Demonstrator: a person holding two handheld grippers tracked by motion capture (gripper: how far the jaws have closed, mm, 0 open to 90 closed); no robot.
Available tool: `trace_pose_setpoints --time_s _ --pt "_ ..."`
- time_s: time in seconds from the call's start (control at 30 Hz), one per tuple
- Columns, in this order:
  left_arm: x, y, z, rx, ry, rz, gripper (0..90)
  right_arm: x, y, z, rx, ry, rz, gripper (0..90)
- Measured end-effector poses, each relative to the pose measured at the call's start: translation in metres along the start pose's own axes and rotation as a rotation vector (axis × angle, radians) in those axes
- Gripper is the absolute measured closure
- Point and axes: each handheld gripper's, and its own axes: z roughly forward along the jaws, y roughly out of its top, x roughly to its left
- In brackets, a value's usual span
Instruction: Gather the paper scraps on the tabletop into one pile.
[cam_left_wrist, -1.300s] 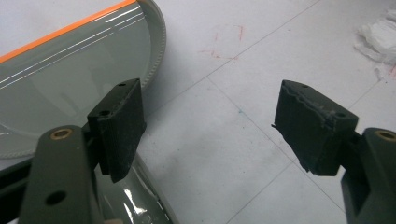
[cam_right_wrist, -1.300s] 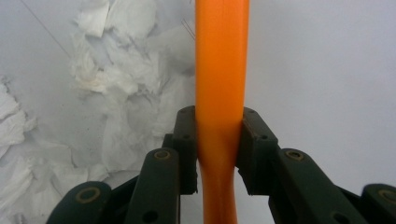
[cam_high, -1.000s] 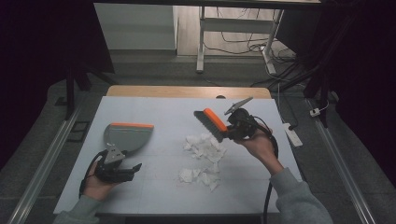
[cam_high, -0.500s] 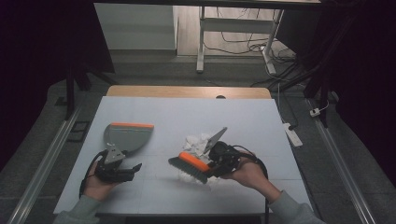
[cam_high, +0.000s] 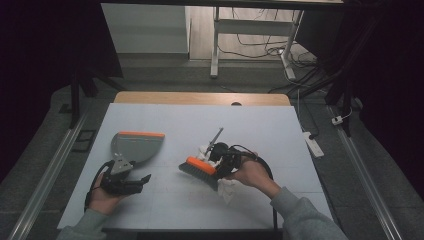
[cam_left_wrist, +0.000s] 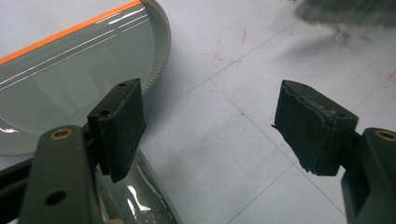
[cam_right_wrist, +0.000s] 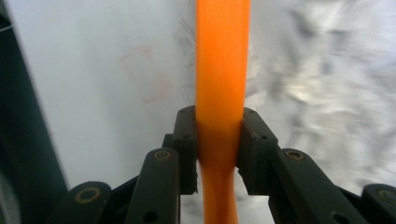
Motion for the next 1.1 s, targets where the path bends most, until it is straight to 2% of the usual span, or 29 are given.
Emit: trace_pose_setpoints --time_s 0.07,0.13,0.23,0.3,0.4,0.47,0.53,0.6,0.67,0.7,0.73,0.8,0.87,0.93,1.0,1.1 --pt "0.0 0.0 0.0 0.002 0.0 0.005 25.0 -0.002 -0.003 -0.008 -0.02 -0.054 0.0 71.1" --pt "0.0 0.0 0.001 -0.001 -0.002 0.006 25.0 -0.004 -0.01 -0.02 -0.088 -0.019 0.012 71.1" --pt "0.0 0.0 0.0 -0.002 -0.002 0.009 25.0 0.003 -0.022 -0.043 -0.165 -0.034 -0.002 71.1" --pt "-0.001 -0.001 -0.002 -0.007 0.0 0.01 25.0 0.009 -0.034 -0.057 -0.183 -0.038 0.001 71.1" --pt "-0.002 0.0 -0.002 -0.005 0.002 0.018 25.0 0.016 -0.053 -0.069 -0.181 -0.011 -0.005 71.2" --pt "-0.003 0.0 -0.002 -0.006 0.0 0.022 25.0 0.022 -0.064 -0.068 -0.159 0.027 -0.025 71.2" --pt "-0.004 0.0 -0.002 -0.007 0.0 0.024 25.0 0.031 -0.072 -0.057 -0.102 0.064 -0.042 71.2" --pt "-0.004 0.001 -0.002 -0.006 0.002 0.023 25.0 0.037 -0.077 -0.041 -0.035 0.067 -0.068 71.1" --pt "-0.004 0.0 -0.001 -0.005 0.003 0.023 25.0 0.038 -0.078 -0.027 0.001 0.067 -0.087 71.2" --pt "-0.004 0.0 -0.001 -0.004 0.004 0.023 25.0 0.037 -0.077 -0.024 -0.028 0.056 -0.09 71.2" --pt "-0.004 0.0 -0.002 -0.004 0.006 0.022 25.0 0.035 -0.074 -0.023 -0.028 0.052 -0.075 71.2" --pt "-0.004 0.0 -0.002 -0.005 0.008 0.018 25.0 0.03 -0.065 -0.02 -0.018 -0.015 -0.095 71.2" --pt "-0.004 0.0 -0.003 -0.006 0.01 0.018 25.0 0.016 -0.058 -0.018 -0.042 -0.03 -0.079 71.2" --pt "-0.005 0.0 -0.003 -0.006 0.01 0.02 25.0 0.002 -0.053 -0.018 -0.088 -0.078 -0.086 71.2" --pt "-0.004 -0.001 -0.003 -0.004 0.009 0.02 25.0 -0.005 -0.052 -0.021 -0.121 -0.065 -0.077 71.2" --pt "-0.003 -0.002 -0.003 -0.005 0.008 0.016 25.0 -0.003 -0.06 -0.037 -0.209 -0.034 -0.045 71.2"
